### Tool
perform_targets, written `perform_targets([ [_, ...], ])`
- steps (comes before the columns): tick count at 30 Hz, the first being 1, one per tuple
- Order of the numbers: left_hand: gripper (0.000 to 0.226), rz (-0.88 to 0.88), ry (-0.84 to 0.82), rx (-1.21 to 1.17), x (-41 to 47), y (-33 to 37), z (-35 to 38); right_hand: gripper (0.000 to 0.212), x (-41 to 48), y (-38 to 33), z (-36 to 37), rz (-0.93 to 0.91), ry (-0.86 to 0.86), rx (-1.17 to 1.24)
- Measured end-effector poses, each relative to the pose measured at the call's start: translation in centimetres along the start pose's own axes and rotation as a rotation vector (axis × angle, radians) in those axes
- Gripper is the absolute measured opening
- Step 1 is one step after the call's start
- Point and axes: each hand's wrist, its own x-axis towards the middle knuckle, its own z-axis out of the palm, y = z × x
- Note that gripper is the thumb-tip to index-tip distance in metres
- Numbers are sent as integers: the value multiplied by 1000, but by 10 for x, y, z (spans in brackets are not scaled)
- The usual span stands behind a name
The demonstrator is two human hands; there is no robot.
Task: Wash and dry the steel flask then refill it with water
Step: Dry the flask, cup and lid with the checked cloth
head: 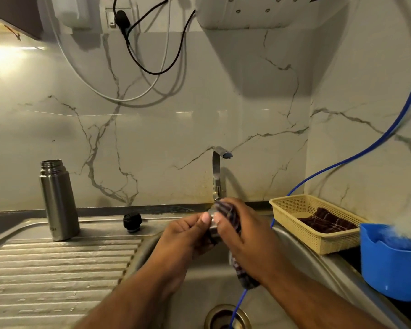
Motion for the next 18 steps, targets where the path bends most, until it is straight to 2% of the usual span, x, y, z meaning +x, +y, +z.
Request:
perform_targets([
  [2,27,-58,38,-159,2,3,-2,55,5,8,-3,-178,-52,-140],
  [4,27,-118,41,-314,5,5,-5,58,10,16,-6,-298,-69,-174],
  [7,26,-109,-7,-320,5,4,-6,54,10,14,-3,-245,-61,-65],
  [9,30,-20,-47,-174,4,0,-7,50,6,8,4,-122,-2,32],
  [11,29,138,-80,162,2,-3,-9,50,3,-1,9,61,36,174],
  [13,24,297,-117,518,1,-3,-9,55,5,-4,7,395,-13,430],
  [15,25,371,-214,737,0,-6,-6,61,10,3,-1,782,-139,697],
  [16,26,392,-245,811,1,-8,-5,63,12,6,-5,871,-188,749],
  [18,25,396,-259,820,1,-12,-2,64,14,11,-7,882,-187,671],
])
